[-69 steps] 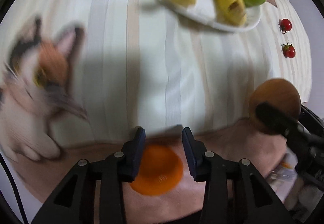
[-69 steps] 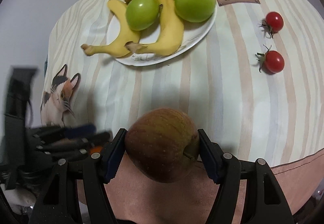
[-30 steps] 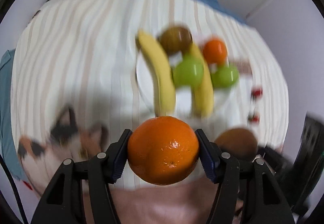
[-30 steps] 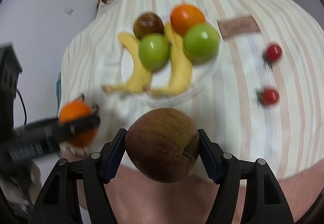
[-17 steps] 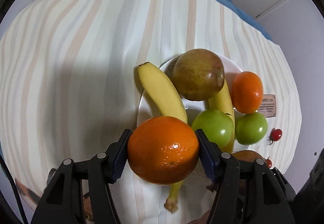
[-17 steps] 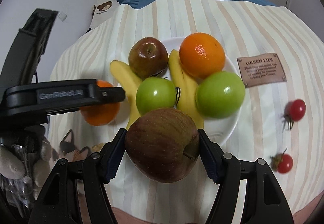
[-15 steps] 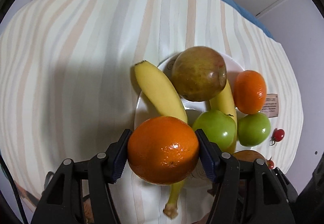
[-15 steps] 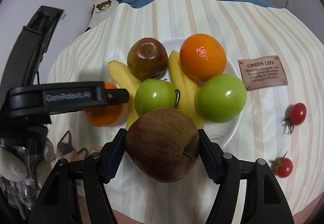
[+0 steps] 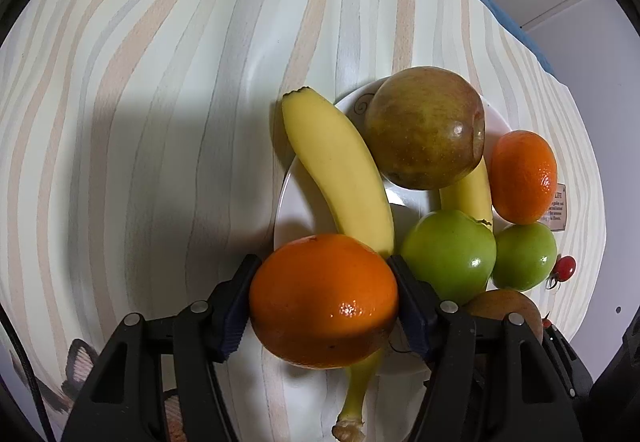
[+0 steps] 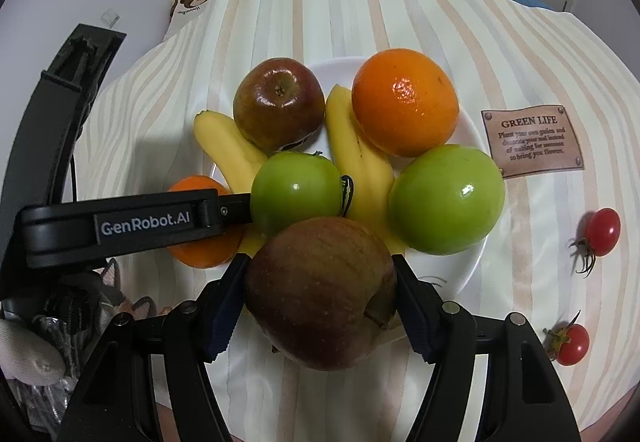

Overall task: Organize fruits
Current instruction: 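Lower the mandarin and red apple onto the plate and open both grippers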

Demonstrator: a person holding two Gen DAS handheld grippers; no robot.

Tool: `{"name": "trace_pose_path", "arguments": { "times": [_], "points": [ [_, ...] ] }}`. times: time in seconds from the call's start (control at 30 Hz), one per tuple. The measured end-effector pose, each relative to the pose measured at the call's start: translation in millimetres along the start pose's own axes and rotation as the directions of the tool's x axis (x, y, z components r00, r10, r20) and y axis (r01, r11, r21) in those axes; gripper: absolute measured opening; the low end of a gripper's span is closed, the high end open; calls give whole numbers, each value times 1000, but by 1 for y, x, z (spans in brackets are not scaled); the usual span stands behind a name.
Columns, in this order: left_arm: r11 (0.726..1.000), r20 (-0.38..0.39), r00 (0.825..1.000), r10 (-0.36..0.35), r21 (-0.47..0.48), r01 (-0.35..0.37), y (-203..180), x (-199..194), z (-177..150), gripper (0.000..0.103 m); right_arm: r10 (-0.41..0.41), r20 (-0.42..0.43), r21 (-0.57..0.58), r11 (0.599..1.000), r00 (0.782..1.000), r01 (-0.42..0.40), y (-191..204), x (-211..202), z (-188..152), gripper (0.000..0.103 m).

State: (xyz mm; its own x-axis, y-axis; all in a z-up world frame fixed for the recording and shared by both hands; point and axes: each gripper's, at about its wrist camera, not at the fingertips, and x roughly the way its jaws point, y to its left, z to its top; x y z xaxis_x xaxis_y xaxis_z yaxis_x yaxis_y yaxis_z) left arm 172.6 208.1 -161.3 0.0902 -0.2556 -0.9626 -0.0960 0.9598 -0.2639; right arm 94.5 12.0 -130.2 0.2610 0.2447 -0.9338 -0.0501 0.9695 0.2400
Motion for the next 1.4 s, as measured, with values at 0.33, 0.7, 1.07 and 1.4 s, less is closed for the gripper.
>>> {"name": "trace_pose_path", "arguments": {
  "times": [0.33, 0.7, 1.07, 1.4],
  "points": [
    [1000, -13, 1000, 24, 6, -24, -6, -1, -4, 63, 13, 7, 14, 1000, 1000, -13, -4, -1, -4, 72],
    [998, 76, 996, 54, 22, -55, -17, -29, 0, 85, 26, 30, 12, 1000, 999, -26, -9, -23, -10, 87],
    [988, 178, 975, 133, 56, -145, -31, -70, -26, 101, -48, 60, 6, 999, 997, 48, -18, -77, -13, 99],
    [979, 289, 944, 159, 77, -188, -48, -126, -89, 101, -109, 128, -6, 994, 986, 111, -26, -129, -31, 101]
  ]
}}
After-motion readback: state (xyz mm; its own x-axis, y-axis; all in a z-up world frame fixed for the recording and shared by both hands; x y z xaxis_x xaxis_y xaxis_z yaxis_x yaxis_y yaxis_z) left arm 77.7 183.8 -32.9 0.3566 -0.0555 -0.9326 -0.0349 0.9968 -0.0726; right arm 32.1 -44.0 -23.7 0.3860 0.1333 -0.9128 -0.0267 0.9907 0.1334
